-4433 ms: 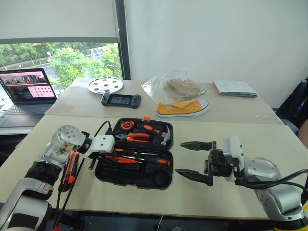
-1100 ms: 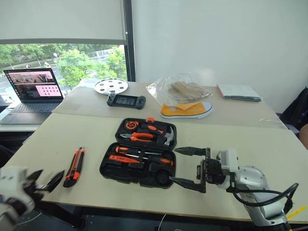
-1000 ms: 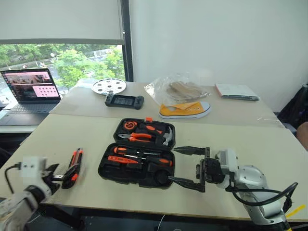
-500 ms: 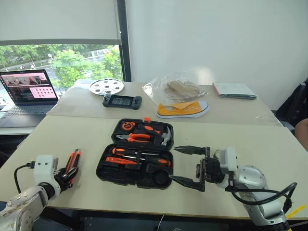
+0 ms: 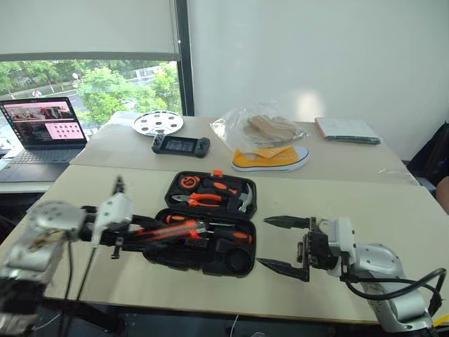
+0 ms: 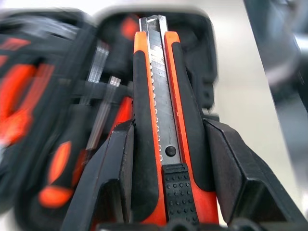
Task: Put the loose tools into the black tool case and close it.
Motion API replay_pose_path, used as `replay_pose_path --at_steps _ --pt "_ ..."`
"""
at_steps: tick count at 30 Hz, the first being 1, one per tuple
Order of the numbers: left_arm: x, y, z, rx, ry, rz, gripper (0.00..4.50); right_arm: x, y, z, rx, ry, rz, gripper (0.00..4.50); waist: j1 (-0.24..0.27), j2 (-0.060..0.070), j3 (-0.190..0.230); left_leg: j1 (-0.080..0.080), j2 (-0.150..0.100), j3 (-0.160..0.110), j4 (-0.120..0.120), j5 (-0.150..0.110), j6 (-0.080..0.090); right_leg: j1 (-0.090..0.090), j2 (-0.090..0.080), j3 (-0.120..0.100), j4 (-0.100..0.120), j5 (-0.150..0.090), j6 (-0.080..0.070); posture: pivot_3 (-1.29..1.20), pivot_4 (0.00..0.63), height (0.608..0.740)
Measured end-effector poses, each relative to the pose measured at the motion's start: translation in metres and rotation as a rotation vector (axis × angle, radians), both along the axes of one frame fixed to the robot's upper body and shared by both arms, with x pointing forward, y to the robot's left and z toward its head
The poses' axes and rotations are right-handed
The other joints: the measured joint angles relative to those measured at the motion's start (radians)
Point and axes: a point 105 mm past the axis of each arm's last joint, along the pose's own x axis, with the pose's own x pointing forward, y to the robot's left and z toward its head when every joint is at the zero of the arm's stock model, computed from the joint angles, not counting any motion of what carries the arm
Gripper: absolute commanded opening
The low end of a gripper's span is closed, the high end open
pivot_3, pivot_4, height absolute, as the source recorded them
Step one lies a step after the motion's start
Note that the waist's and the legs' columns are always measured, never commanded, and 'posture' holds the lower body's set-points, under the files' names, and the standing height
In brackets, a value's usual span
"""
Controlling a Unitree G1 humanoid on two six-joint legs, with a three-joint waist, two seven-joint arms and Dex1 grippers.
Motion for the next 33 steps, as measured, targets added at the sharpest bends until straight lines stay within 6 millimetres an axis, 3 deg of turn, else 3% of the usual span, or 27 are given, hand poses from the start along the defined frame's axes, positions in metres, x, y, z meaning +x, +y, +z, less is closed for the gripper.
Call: replay_pose_path --at_steps 3,27,29,33 --pt "0.004 -0.004 -0.021 0.040 0.028 -0.036 1.72 -0.002 -0.001 0.000 0.001 0.000 -0.020 4.50 0.000 0.000 0.000 -0.004 0.000 0.000 0.001 0.000 0.000 -0.003 0.000 0.000 0.000 0.000 0.000 0.00 0.150 0.740" --pt "0.022 -0.025 -0.026 0.094 -0.047 -0.190 1.72 -0.002 -0.006 0.002 -0.013 -0.021 -0.069 4.50 0.013 0.000 0.000 -0.003 -0.008 -0.004 0.007 -0.001 0.009 0.003 -0.008 0.000 0.001 0.001 0.008 0.00 0.150 0.740" --pt "0.024 -0.027 -0.025 0.077 -0.040 -0.183 2.73 -0.001 -0.006 0.001 -0.021 -0.018 -0.072 4.50 0.017 0.000 0.000 -0.003 -0.008 -0.005 0.009 -0.002 0.010 0.004 -0.008 0.000 0.001 0.001 0.009 0.00 0.150 0.740" --pt "0.027 -0.039 -0.022 -0.002 -0.035 -0.178 3.96 0.000 -0.006 -0.002 -0.026 -0.013 -0.074 4.50 0.018 0.000 0.000 -0.004 -0.008 -0.006 0.013 -0.004 0.014 0.006 -0.008 0.000 0.000 0.002 0.011 0.00 0.150 0.740"
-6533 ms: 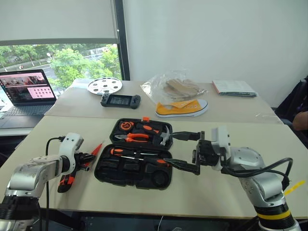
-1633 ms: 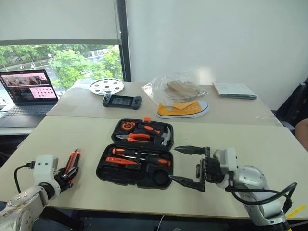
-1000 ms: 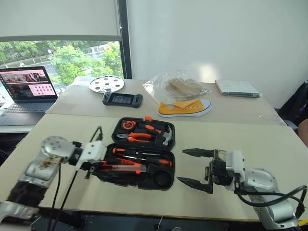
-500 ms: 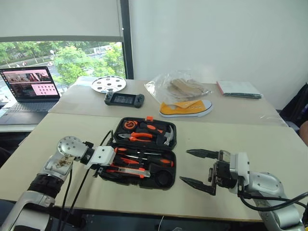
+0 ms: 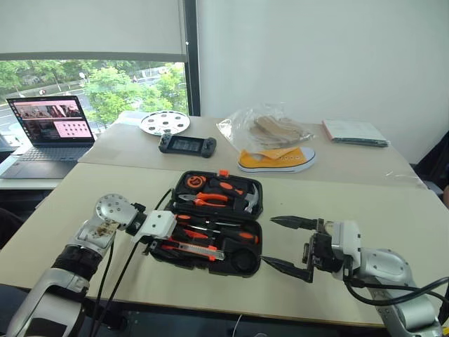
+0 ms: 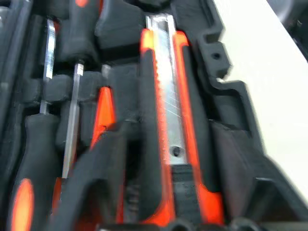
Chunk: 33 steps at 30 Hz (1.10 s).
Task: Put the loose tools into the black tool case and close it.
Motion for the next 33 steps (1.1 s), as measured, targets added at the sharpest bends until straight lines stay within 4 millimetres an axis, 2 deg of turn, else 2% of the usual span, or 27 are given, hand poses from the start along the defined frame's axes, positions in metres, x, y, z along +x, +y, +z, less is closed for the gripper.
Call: replay_pose_path --at_steps 3,7,9,11,13,18,26,33 --pt "0.002 -0.004 0.009 -0.076 0.007 0.012 3.96 0.000 0.000 -0.001 -0.003 0.001 0.005 4.50 -0.008 0.000 0.000 -0.002 0.000 0.000 0.003 -0.001 0.001 -0.001 0.000 0.000 0.000 0.000 0.001 0.00 0.150 0.740" --pt "0.006 -0.007 0.037 -0.205 0.013 0.054 3.96 0.001 -0.001 -0.005 -0.007 0.013 0.002 4.50 -0.015 0.000 0.000 -0.002 0.000 -0.001 0.004 -0.001 0.001 -0.001 0.000 0.000 0.001 0.000 0.001 0.00 0.150 0.740" --pt "0.006 -0.004 0.049 -0.241 0.007 0.068 3.43 0.001 0.000 -0.004 -0.006 0.008 0.006 4.50 -0.016 0.000 0.000 -0.001 0.000 -0.001 0.004 -0.001 0.001 0.000 0.000 0.001 0.001 0.000 0.001 0.00 0.150 0.740" --pt "0.005 0.000 0.050 -0.238 0.016 0.079 2.85 0.001 0.000 -0.004 -0.006 0.005 0.008 4.50 -0.016 0.000 0.000 -0.001 0.000 -0.001 0.004 0.000 0.001 0.000 0.000 0.001 0.002 0.000 0.001 0.00 0.150 0.740" --pt "0.002 0.005 0.044 -0.224 0.034 0.093 2.16 0.002 0.000 -0.004 -0.005 0.006 0.006 4.50 -0.017 0.000 0.000 -0.001 0.000 -0.001 0.004 0.000 0.001 0.000 0.000 0.001 0.002 0.000 0.001 0.00 0.150 0.740" --pt "-0.010 0.012 0.015 -0.180 0.081 0.119 0.20 0.003 0.000 -0.005 0.000 0.007 0.001 4.50 -0.014 0.000 0.000 -0.002 0.001 -0.001 0.004 0.000 0.001 0.000 0.000 0.001 0.001 0.000 0.001 0.00 0.150 0.740" --pt "-0.005 0.005 0.000 -0.154 0.046 0.148 0.09 0.003 0.002 -0.006 0.006 0.010 0.007 4.50 -0.012 0.000 0.000 -0.002 0.000 -0.002 0.005 -0.001 0.001 0.000 0.000 0.001 0.001 0.001 0.002 0.00 0.150 0.740" --pt "-0.008 0.006 -0.005 -0.145 0.038 0.135 0.09 0.003 0.002 -0.006 0.007 0.013 0.007 4.50 -0.013 0.000 0.000 0.000 0.001 -0.002 0.005 -0.001 0.001 0.002 0.000 0.001 0.002 0.001 0.002 0.00 0.150 0.740"
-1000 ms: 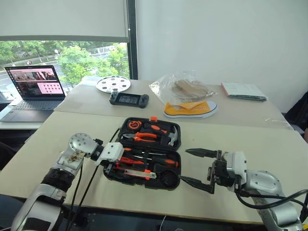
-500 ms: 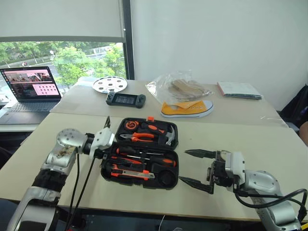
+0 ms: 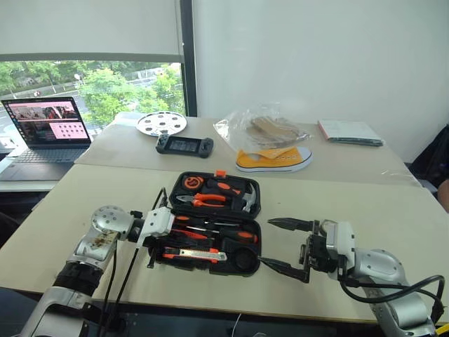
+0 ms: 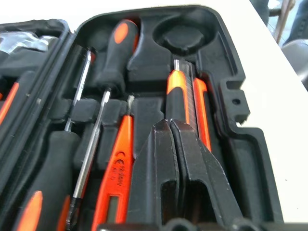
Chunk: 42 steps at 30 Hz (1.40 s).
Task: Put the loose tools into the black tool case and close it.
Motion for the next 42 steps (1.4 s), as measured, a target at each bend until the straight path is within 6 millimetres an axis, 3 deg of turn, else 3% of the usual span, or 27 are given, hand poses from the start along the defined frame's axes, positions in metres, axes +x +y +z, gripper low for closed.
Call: replay_pose_path --at_steps 7,14,20,23,26,29,33,37,42 --pt "0.002 -0.003 -0.007 0.066 -0.070 -0.002 0.09 0.000 0.000 0.000 0.001 0.000 -0.002 4.50 0.000 0.002 -0.001 0.011 0.001 0.000 -0.001 -0.002 0.004 0.010 -0.001 0.001 -0.001 0.000 0.001 0.00 0.150 0.740" --pt "0.004 -0.007 -0.016 0.134 -0.096 0.044 0.09 0.002 -0.001 0.001 0.005 -0.002 -0.015 4.50 0.001 0.013 -0.009 0.015 -0.001 0.001 -0.001 -0.007 0.012 0.013 -0.005 0.001 0.000 -0.004 0.009 0.00 0.150 0.740" --pt "0.002 -0.008 -0.015 0.035 -0.035 0.101 0.09 0.002 -0.009 -0.001 -0.005 0.010 -0.049 4.50 0.003 0.015 -0.009 0.014 -0.002 0.000 -0.001 -0.008 0.013 0.014 -0.007 0.000 0.000 -0.003 0.009 0.00 0.150 0.740" --pt "-0.002 -0.004 -0.008 -0.132 0.060 0.159 0.85 -0.002 -0.034 -0.004 -0.015 0.053 -0.141 4.50 0.004 0.014 -0.009 0.010 -0.002 0.000 -0.001 -0.006 0.010 0.011 -0.010 -0.001 0.000 -0.003 0.008 0.00 0.150 0.740" --pt "0.000 0.025 0.017 -0.233 0.061 0.250 1.99 -0.009 -0.077 -0.015 -0.049 0.110 -0.310 4.50 0.002 0.013 -0.008 0.005 -0.002 0.000 -0.001 -0.005 0.009 0.007 -0.012 -0.001 -0.001 -0.003 0.008 0.00 0.150 0.740" --pt "-0.010 0.043 0.037 -0.253 0.025 0.258 3.12 -0.021 -0.108 -0.028 -0.070 0.167 -0.435 4.50 -0.003 0.014 -0.008 0.006 -0.004 0.001 -0.002 -0.006 0.010 0.007 -0.013 0.000 -0.002 -0.004 0.010 0.00 0.150 0.740" --pt "-0.029 0.065 0.025 -0.220 0.135 0.269 4.49 -0.041 -0.147 -0.044 -0.105 0.225 -0.603 4.50 -0.002 0.014 -0.007 0.006 -0.004 0.001 -0.002 -0.007 0.011 0.007 -0.012 -0.001 -0.002 -0.006 0.014 0.00 0.150 0.740" --pt "-0.028 0.075 0.025 -0.226 0.154 0.289 4.49 -0.043 -0.158 -0.048 -0.128 0.238 -0.654 4.50 0.000 0.015 -0.007 0.006 -0.005 0.001 -0.002 -0.010 0.017 0.008 -0.014 0.001 -0.003 -0.009 0.020 0.00 0.150 0.740" --pt "-0.022 0.066 0.039 -0.247 0.113 0.234 4.49 -0.002 -0.149 -0.020 -0.268 0.204 -0.580 4.50 -0.011 0.015 -0.006 0.008 -0.005 0.003 -0.001 -0.009 0.021 0.008 -0.014 0.006 -0.003 -0.001 0.020 0.00 0.150 0.740"
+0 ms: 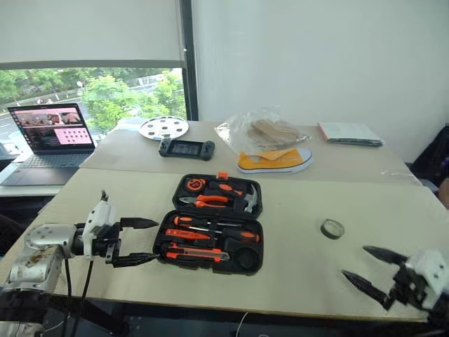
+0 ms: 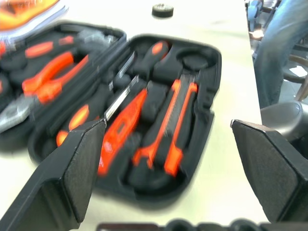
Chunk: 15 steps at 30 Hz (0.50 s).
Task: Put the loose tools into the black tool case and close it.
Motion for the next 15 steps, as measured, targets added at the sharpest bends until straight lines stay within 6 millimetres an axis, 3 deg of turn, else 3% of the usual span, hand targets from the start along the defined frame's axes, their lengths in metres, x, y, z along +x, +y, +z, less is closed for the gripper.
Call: replay_pose_path --at_steps 7,10,15 --pt "-0.002 -0.014 -0.009 -0.027 0.036 -0.039 4.49 0.054 0.000 -0.012 -0.108 0.190 0.006 4.50 -0.002 -0.001 0.000 -0.005 0.000 0.000 0.000 0.006 -0.009 -0.004 0.003 -0.003 0.000 0.003 -0.009 0.00 0.150 0.740" --pt "-0.004 -0.016 -0.006 -0.022 0.022 -0.053 4.50 0.070 -0.008 -0.020 -0.153 0.248 -0.013 3.75 -0.001 0.000 0.000 -0.008 -0.001 -0.001 0.000 0.006 -0.009 -0.006 0.002 -0.004 -0.001 0.003 -0.008 0.00 0.150 0.740" --pt "-0.006 -0.016 -0.007 -0.021 0.015 -0.044 4.50 0.086 -0.014 -0.029 -0.191 0.290 -0.025 2.06 0.001 0.000 0.000 -0.011 -0.002 0.000 0.000 0.004 -0.006 -0.007 0.001 -0.005 -0.003 0.001 -0.005 0.00 0.150 0.740"
